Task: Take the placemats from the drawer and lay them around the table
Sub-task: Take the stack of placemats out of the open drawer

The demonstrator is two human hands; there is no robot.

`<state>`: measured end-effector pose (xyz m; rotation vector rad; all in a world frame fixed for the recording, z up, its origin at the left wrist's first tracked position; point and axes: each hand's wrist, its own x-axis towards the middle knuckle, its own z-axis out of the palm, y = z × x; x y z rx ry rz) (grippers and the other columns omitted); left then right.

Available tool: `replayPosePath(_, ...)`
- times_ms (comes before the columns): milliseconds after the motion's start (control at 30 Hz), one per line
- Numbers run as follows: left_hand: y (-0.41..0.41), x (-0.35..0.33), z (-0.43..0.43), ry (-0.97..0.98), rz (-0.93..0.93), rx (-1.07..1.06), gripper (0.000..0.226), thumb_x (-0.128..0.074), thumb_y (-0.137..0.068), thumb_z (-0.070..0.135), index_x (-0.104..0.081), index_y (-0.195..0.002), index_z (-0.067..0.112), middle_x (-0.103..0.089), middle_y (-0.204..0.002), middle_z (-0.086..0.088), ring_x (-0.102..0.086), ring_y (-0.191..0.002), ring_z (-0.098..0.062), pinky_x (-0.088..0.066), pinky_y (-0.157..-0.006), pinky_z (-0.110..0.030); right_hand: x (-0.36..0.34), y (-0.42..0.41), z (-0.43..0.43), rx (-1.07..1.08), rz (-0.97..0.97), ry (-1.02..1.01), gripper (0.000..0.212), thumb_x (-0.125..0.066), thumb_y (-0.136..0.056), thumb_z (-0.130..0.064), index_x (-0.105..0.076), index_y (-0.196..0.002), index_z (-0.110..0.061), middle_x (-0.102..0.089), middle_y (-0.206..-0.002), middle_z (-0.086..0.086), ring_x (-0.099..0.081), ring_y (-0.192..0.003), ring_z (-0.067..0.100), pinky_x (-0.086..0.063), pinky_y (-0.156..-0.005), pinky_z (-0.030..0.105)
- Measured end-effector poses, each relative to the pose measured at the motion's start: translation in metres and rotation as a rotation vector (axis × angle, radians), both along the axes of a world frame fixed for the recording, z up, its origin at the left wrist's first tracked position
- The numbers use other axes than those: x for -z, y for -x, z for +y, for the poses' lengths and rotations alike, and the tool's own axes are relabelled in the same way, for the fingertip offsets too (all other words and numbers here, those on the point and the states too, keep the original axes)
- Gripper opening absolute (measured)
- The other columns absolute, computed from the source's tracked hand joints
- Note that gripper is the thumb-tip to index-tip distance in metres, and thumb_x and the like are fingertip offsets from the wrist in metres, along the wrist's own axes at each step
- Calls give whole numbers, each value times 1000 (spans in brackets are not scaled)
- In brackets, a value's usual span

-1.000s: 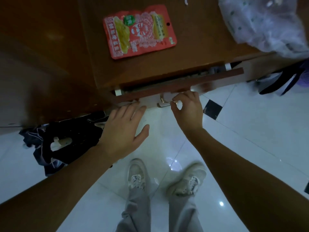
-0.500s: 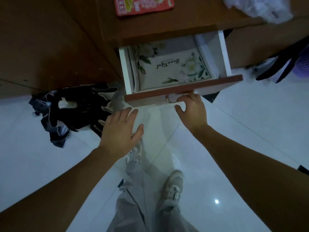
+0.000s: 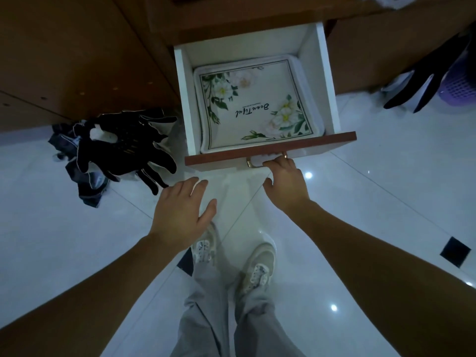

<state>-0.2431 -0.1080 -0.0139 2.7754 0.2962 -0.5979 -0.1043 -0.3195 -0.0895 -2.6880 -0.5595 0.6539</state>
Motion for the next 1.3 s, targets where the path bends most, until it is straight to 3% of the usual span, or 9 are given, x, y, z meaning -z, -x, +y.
replayPosePath(267, 9, -2, -12, 18, 25, -3, 67, -26, -95, 52, -57, -135, 7, -61, -134, -15, -59, -119, -34, -44, -99, -48, -19, 12, -4, -136, 89, 122, 61, -58, -90, -23, -37, -146, -14, -42, -147, 7, -36, -137, 25, -38, -109, 44)
replayPosePath(467, 0, -32, -4, 14, -34, 5, 63, -30, -95, 51, -58, -132, 8, -63, -129, -14, -60, -114, -35, -45, -96, -49, -73, 16, -17, -80, 24, 30, 48, -54, -94, -33, -49, -137, -14, -55, -135, 6, -47, -125, 26, -39, -104, 39)
replayPosePath(633, -24, -74, 6, -7, -95, 79, 59, -33, -95, 50, -61, -126, 9, -65, -121, -11, -61, -105, -32, -44, -90, -44, -129, 15, -31, -66, -86, -92, 47, -56, -95, -33, -52, -138, -13, -57, -136, 3, -47, -128, 23, -38, -107, 37)
replayPosePath(867, -68, -150, 8, -44, -110, 224, 68, -25, -95, 56, -57, -136, 12, -58, -136, -11, -55, -122, -31, -43, -99, -45, -207, -9, -21, -30, -208, -224, 42, -57, -94, -31, -56, -133, -16, -59, -131, -1, -49, -123, 19, -42, -104, 38)
replayPosePath(1133, -104, -168, 12, -95, -125, 64, 68, -22, -96, 58, -48, -144, 18, -52, -144, -6, -48, -130, -27, -38, -103, -42, -227, -53, -1, -102, -171, -270, 45, -57, -94, -30, -54, -135, -14, -60, -130, 1, -48, -123, 21, -42, -105, 38)
replayPosePath(1300, -100, -136, 24, -47, -71, -77, 67, -21, -95, 57, -55, -136, 15, -59, -133, -8, -56, -115, -29, -44, -92, -41, -206, -86, 33, -192, -135, -269, 42, -58, -94, -31, -55, -133, -17, -62, -126, 0, -50, -119, 20, -44, -100, 35)
